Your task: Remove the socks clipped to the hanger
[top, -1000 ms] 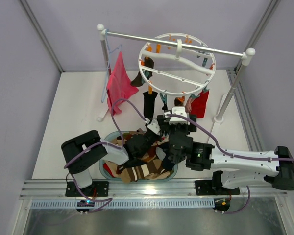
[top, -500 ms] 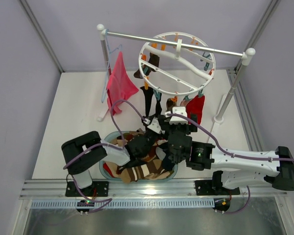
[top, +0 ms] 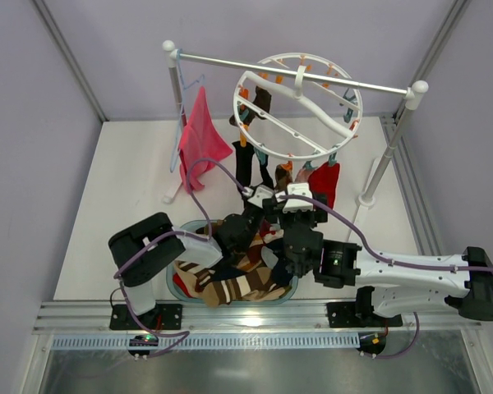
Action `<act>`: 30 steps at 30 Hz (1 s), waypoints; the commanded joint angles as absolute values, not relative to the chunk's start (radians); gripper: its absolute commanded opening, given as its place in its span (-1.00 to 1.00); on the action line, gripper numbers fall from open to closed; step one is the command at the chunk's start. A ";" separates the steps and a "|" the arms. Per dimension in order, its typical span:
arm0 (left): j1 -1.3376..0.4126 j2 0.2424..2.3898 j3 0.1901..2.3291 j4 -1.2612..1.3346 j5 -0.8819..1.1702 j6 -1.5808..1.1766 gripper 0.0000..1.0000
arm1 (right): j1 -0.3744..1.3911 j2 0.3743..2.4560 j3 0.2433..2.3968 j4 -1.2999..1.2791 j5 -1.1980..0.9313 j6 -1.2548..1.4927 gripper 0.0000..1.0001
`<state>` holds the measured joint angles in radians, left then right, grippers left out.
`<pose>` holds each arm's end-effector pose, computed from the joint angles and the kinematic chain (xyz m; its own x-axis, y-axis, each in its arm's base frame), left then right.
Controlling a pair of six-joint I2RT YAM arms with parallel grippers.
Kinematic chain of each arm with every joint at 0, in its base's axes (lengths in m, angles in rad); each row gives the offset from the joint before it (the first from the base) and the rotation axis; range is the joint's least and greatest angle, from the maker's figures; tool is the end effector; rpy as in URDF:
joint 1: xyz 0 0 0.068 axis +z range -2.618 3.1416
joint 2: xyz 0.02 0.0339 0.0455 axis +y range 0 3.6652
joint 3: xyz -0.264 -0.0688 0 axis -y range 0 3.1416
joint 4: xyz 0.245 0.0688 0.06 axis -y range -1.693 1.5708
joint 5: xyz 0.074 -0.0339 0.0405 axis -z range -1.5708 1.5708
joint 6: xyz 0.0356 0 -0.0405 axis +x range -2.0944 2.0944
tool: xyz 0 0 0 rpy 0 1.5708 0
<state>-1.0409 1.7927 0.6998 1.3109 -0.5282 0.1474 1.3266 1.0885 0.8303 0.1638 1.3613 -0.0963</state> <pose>0.1905 -0.2898 0.2037 0.1811 -0.0581 -0.9818 0.4751 0.8792 0.0356 0.0896 0.2155 0.3352 -0.0259 -0.1867 -0.9821 0.0313 0.9818 -0.1875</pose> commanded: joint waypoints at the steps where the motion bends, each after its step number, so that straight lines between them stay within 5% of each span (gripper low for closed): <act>1: -1.043 1.807 0.735 1.546 -0.512 0.170 -0.08 | 1.331 1.065 0.824 0.193 1.348 -0.071 0.82; 6: -1.043 1.813 0.736 1.546 -0.486 0.176 -0.98 | 1.330 1.060 0.818 0.187 1.350 -0.069 0.82; 30: -1.215 1.637 0.555 1.546 -0.430 0.138 -1.00 | 1.325 1.063 0.850 0.210 1.338 -0.109 0.89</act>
